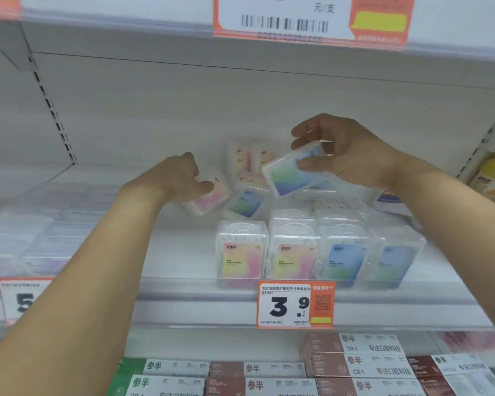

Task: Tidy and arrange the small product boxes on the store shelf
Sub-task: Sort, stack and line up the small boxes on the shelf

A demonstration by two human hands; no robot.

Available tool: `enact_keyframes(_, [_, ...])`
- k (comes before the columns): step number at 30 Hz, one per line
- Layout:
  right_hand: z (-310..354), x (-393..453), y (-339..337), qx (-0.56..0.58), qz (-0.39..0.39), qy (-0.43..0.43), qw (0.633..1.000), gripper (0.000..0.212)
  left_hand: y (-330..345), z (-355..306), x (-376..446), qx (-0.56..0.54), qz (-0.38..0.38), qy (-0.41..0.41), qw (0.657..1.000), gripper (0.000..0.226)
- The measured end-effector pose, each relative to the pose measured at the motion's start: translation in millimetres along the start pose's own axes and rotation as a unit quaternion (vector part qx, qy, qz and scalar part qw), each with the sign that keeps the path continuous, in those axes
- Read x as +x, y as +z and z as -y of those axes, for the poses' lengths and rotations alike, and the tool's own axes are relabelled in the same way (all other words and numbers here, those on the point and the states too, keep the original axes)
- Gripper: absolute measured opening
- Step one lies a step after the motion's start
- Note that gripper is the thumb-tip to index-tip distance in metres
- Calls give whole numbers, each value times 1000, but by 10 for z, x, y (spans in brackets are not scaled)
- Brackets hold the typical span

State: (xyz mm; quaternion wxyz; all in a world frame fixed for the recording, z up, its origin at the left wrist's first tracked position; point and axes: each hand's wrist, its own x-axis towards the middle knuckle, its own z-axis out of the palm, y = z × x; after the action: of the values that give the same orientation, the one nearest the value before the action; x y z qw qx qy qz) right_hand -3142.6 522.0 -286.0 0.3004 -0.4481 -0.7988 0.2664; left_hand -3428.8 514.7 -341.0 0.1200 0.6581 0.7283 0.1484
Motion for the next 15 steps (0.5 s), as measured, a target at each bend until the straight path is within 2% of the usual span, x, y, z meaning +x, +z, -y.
enact_keyframes(2, [22,-91,-23,52,-63,9,997,51,57,29,-30,6,30,-14,999,59])
enact_keyframes(4, [26,-173,-37,87,-124,22,988,53,108,48,-2,8,20,-5,1000,66])
enact_keyframes(8, [-31,-333,19,170,-185,41,967,36,158,17,52,-4,-27,10,1000,57])
enact_keyframes(12, [9,-423,57,188,-228,39,955,27,69,-189,13,-144,-175,35,974,50])
enact_keyframes(15, [96,-441,-15,167,-286,20,943,27,-55,-333,-96,-274,-220,65,934,39])
